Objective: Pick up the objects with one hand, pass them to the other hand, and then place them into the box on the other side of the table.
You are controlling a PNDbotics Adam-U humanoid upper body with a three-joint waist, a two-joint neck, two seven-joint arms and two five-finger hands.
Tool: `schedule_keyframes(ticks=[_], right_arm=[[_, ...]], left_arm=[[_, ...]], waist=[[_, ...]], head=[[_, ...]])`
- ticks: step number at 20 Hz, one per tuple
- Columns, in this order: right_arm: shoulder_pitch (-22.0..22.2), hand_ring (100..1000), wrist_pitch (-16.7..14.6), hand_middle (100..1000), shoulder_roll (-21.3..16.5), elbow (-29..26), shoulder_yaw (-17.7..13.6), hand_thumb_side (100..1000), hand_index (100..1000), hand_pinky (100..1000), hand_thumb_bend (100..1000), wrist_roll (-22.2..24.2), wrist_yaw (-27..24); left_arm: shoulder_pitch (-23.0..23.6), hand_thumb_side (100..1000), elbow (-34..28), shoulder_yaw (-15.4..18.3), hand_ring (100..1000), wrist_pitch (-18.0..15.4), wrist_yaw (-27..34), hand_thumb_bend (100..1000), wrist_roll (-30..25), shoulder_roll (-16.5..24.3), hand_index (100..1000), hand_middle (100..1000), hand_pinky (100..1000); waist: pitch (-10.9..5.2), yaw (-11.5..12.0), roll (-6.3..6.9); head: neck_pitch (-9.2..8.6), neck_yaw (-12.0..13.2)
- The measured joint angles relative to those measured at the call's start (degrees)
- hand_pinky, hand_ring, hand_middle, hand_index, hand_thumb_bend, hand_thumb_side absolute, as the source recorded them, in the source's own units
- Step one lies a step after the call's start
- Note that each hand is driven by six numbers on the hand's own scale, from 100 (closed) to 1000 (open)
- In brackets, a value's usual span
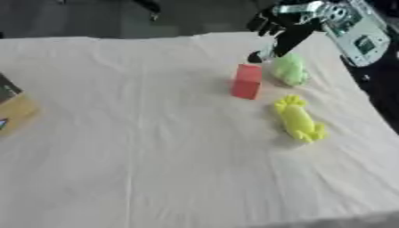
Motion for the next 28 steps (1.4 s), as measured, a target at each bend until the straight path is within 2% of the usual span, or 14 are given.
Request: schedule_keyframes(ticks=[9, 10, 11, 12, 19, 28], right_arm=[[1.5, 883, 0.9, 860, 0.0, 0.0, 1.1, 279, 880, 910, 528, -2.4, 2.7], [1.6, 883, 1.0, 860, 0.1, 0.0, 1.3, 229, 880, 909, 550, -2.6, 3.1], [1.8, 884, 1.0, 861, 0.1, 0.0, 1.5, 280, 882, 910, 530, -2.7, 3.5], [2.0, 885, 1.0, 862, 0.2, 0.0, 1.7, 278, 882, 910, 532, -2.9, 3.9], [2.5, 889, 0.3, 867, 1.4, 2.0, 2.0, 286, 885, 912, 532, -4.9, 8.7], [2.3, 891, -0.6, 869, 2.7, 5.2, 2.0, 286, 885, 912, 535, -6.2, 11.6]], left_arm=[[0.0, 609, 0.0, 0.0, 719, 0.1, 0.0, 746, -0.1, 0.0, 845, 674, 531], [0.0, 604, 0.0, 0.0, 719, 0.1, 0.0, 749, -0.1, 0.0, 845, 673, 531], [0.0, 609, 0.0, 0.0, 719, 0.1, 0.0, 746, -0.1, 0.0, 844, 673, 531], [0.0, 609, 0.0, 0.0, 719, 0.1, 0.0, 747, -0.1, 0.0, 844, 673, 531], [-0.4, 607, 0.0, 0.0, 718, 0.1, 0.0, 747, -0.1, 0.0, 843, 671, 530], [-0.4, 606, -0.4, 0.0, 716, 0.1, 0.0, 747, -0.1, 0.0, 842, 669, 529]], waist=[[0.02, 0.3, -0.02], [0.03, 0.3, -0.02], [0.05, 0.3, -0.02], [0.11, 0.4, -0.02], [0.97, 0.7, 0.2], [1.91, 1.0, 0.21]], head=[[0.46, 0.0], [0.53, 0.0], [0.71, 0.0], [0.86, 0.0], [0.9, -0.5], [0.88, -0.5]])
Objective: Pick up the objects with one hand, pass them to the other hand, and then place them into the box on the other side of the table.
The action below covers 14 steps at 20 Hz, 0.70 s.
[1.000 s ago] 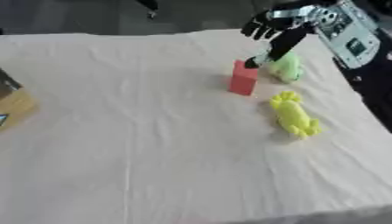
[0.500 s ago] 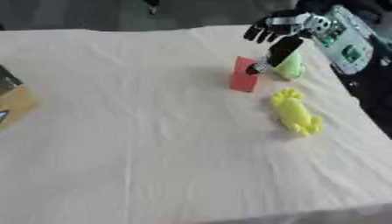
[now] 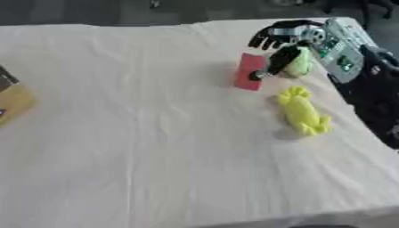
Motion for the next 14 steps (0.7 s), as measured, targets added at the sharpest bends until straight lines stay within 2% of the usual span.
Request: schedule_keyframes(ticks=[12, 13, 14], right_arm=[[-1.2, 891, -0.5, 869, 1.1, 3.5, -0.7, 291, 885, 911, 535, -2.3, 3.6], [-1.3, 890, -0.4, 868, 1.1, 3.8, -0.7, 278, 885, 910, 514, -2.4, 3.8], [-1.3, 890, -0.4, 867, 1.2, 4.0, -0.7, 290, 884, 910, 533, -2.4, 3.9]], left_arm=[[0.0, 604, 0.0, 0.0, 713, 0.1, 0.3, 747, 0.1, 0.0, 840, 667, 528], [0.0, 604, 0.0, 0.0, 713, 0.1, 0.3, 747, 0.1, 0.0, 840, 667, 528], [0.0, 603, 0.0, 0.0, 713, 0.1, 0.3, 747, 0.1, 0.0, 840, 667, 528]], waist=[[1.29, 0.3, -0.01], [1.39, 0.3, -0.01], [1.43, 0.3, -0.01]], head=[[-0.5, 0.0], [-0.52, 0.0], [-0.54, 0.0]])
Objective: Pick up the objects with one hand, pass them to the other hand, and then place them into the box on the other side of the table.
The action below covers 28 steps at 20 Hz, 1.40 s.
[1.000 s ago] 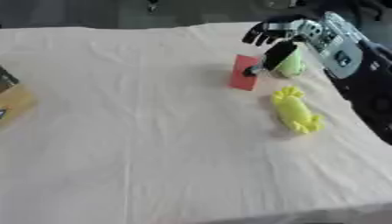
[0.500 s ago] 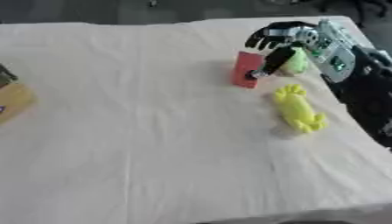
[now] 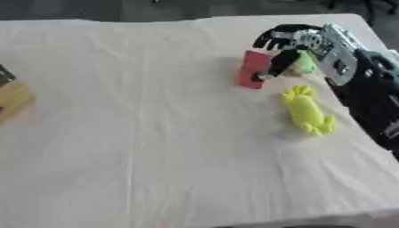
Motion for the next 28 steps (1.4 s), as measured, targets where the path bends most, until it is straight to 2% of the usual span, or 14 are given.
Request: schedule_keyframes(ticks=[19, 25, 28], right_arm=[[-1.0, 879, -0.7, 836, 0.8, 3.7, -0.7, 266, 869, 906, 518, 0.9, 3.3], [-1.1, 841, -0.3, 706, 1.3, 3.9, -0.7, 251, 750, 898, 489, 0.7, 2.6], [-1.0, 789, 0.3, 606, 1.3, 3.7, -0.7, 250, 671, 896, 419, 0.1, 1.5]], left_arm=[[0.0, 604, -0.3, 0.0, 711, 0.0, 0.2, 746, 0.1, 0.0, 838, 666, 528], [0.0, 604, -0.3, 0.0, 710, -0.1, 0.2, 745, 0.1, -0.1, 838, 666, 529], [0.0, 603, -0.3, 0.0, 709, -0.1, 0.2, 745, 0.1, -0.1, 837, 666, 529]], waist=[[0.83, 0.6, 0.14], [0.87, 0.6, 0.15], [0.87, 0.6, 0.15]], head=[[-1.49, -0.4], [-1.5, -0.4], [-1.49, -0.4]])
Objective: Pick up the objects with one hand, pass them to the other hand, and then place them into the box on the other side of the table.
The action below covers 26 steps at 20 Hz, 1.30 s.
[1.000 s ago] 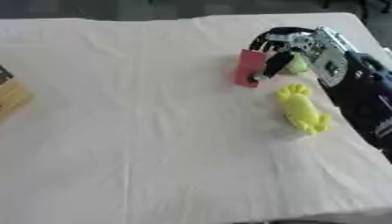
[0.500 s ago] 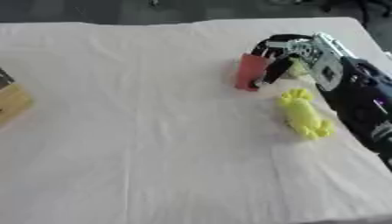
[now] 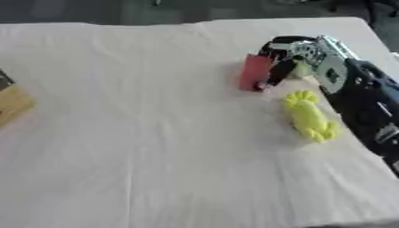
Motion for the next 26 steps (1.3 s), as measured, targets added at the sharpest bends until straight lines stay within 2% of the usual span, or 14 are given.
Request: schedule_keyframes(ticks=[8, 15, 20, 26], right_arm=[[0.1, 746, 1.0, 553, 0.0, -1.3, 0.4, 221, 619, 885, 279, -0.8, -2.7], [0.7, 714, 2.0, 517, -0.1, -4.4, 0.3, 147, 586, 875, 226, -1.5, -5.8], [2.2, 694, 4.0, 508, -0.7, -9.3, -1.0, 152, 583, 868, 215, -3.2, -8.8], [4.5, 648, 7.8, 501, -1.0, -18.2, -3.0, 167, 587, 856, 190, -7.2, -15.4]], left_arm=[[0.0, 604, 0.0, 0.0, 709, 0.0, 0.0, 745, 0.0, 0.0, 835, 666, 530], [0.1, 605, 0.0, 0.0, 708, 0.0, 0.0, 745, 0.0, 0.0, 834, 664, 531], [0.1, 606, 0.0, 0.0, 708, 0.0, 0.0, 746, 0.0, 0.0, 834, 661, 531], [0.1, 608, -0.1, 0.0, 709, 0.1, -0.1, 747, -0.1, 0.1, 834, 658, 533]], waist=[[-0.01, 0.0, -0.03], [-0.18, -0.3, -0.1], [-0.61, -0.4, -0.13], [-1.37, -0.6, 0.34]], head=[[0.01, 0.0], [0.01, 0.0], [0.01, 0.1], [0.06, 0.6]])
